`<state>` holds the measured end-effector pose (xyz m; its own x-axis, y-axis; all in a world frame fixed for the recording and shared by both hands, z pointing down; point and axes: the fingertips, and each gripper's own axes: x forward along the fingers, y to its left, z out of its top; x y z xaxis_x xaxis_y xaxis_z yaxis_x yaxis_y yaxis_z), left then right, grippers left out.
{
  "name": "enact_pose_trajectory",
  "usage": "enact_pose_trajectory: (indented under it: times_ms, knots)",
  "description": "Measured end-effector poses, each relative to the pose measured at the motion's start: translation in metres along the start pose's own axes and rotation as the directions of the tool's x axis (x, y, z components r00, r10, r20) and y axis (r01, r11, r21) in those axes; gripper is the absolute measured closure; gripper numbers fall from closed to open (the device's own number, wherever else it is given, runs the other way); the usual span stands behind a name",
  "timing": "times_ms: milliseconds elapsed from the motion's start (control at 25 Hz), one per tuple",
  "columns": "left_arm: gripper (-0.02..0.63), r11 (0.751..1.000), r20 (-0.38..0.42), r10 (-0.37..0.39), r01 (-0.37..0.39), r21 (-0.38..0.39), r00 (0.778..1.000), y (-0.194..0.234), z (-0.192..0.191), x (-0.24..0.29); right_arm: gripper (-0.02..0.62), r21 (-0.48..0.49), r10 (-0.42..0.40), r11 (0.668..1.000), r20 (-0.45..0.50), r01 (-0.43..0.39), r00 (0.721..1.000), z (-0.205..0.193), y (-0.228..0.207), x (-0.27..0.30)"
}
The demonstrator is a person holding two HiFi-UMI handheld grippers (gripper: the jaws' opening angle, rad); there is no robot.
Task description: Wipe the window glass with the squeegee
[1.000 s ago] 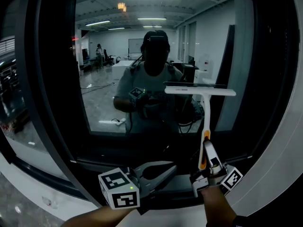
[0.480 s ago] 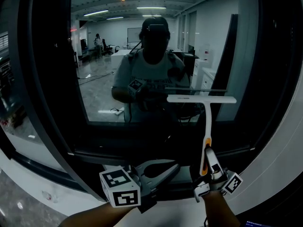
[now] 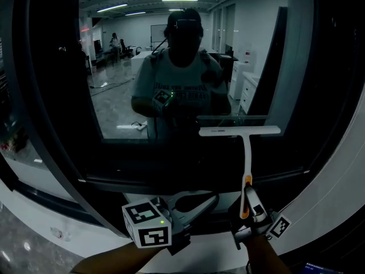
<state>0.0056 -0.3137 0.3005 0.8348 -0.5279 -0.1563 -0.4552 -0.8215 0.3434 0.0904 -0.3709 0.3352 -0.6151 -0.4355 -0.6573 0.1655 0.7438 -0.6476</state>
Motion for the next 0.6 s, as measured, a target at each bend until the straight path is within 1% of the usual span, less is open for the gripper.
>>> enact_pose_trajectory:
  times_ms: [280,600]
  knots:
    - [0.606,1.000,-0.036,0.008,-0.007,0.018,0.999,0.002,-0.015,0.000,0.534,0.008,-0.040,0.999,-0.002,0.040,0.999,-0.006,-0.008,-0.016]
    - [0.606,1.000,-0.039,-0.015,0.015,0.004,0.999,0.001,-0.021,0.000,0.534,0.035,-0.079,0.996,0.008,0.078,0.997,-0.012,-0.015,-0.027]
